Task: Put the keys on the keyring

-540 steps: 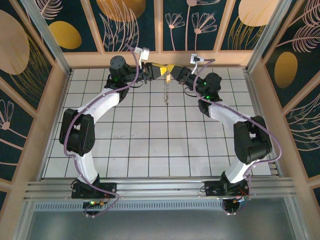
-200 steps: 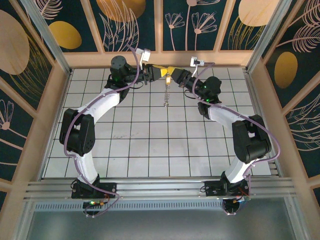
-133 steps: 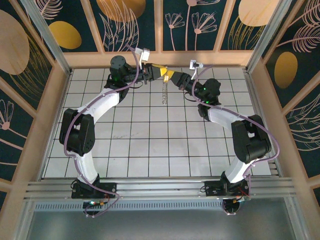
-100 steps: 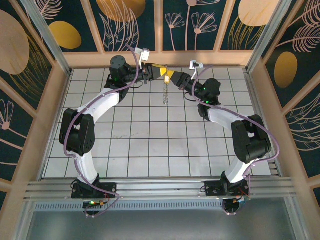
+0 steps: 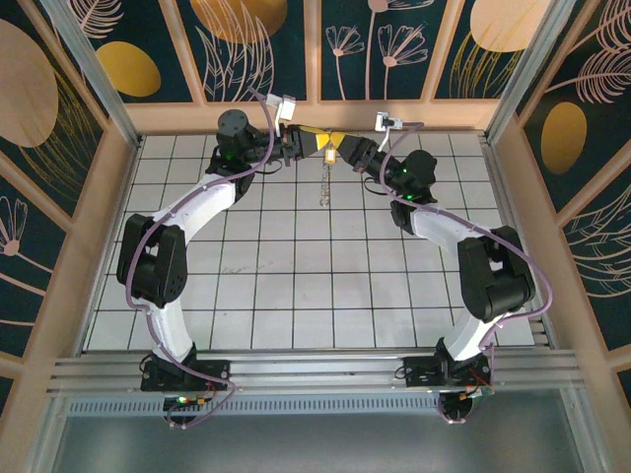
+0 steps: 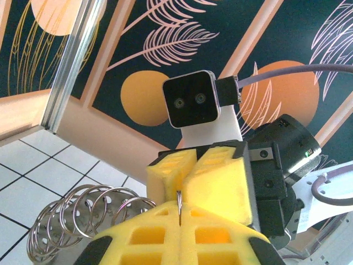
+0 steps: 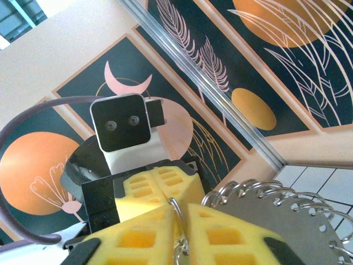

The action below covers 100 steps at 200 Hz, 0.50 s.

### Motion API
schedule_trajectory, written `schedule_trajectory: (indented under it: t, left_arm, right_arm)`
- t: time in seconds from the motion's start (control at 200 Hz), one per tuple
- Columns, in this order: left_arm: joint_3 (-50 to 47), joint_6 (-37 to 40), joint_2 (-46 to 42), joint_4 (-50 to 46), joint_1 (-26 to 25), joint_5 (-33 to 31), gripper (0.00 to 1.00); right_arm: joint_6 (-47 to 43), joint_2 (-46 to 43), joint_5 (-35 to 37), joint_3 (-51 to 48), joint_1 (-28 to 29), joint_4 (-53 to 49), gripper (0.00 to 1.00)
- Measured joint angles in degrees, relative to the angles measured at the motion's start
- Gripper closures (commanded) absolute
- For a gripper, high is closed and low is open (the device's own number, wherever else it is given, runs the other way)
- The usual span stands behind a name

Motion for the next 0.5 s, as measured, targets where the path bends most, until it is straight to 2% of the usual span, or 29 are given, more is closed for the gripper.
schedule_trajectory:
  t: [0.085,0.28,0.355,0.5]
  left_arm:
    - [0.0,-0.02,0.0,0.0,0.02,-0.02,1.0]
    - [0.0,-0.02,0.0,-0.02,0.02,0.2,1.0]
    - [0.0,-0.02,0.0,0.0,0.02,0.31,1.0]
    - [0.0,0.0,-0.02,0.02,0.17,0.31,1.0]
  right_arm:
    - [0.13,0.0,-0.15,0.0,-0.04,-0.11,1.0]
    - [0.2,0.02,-0.63,0.0,-0.11,-0.09,1.0]
    - [0.39,0.15,-1.27,0.24,-0.24,0.07,0.88]
    - [1.38,1.33,-2.54,1.62,-0.37,0.15,0.88]
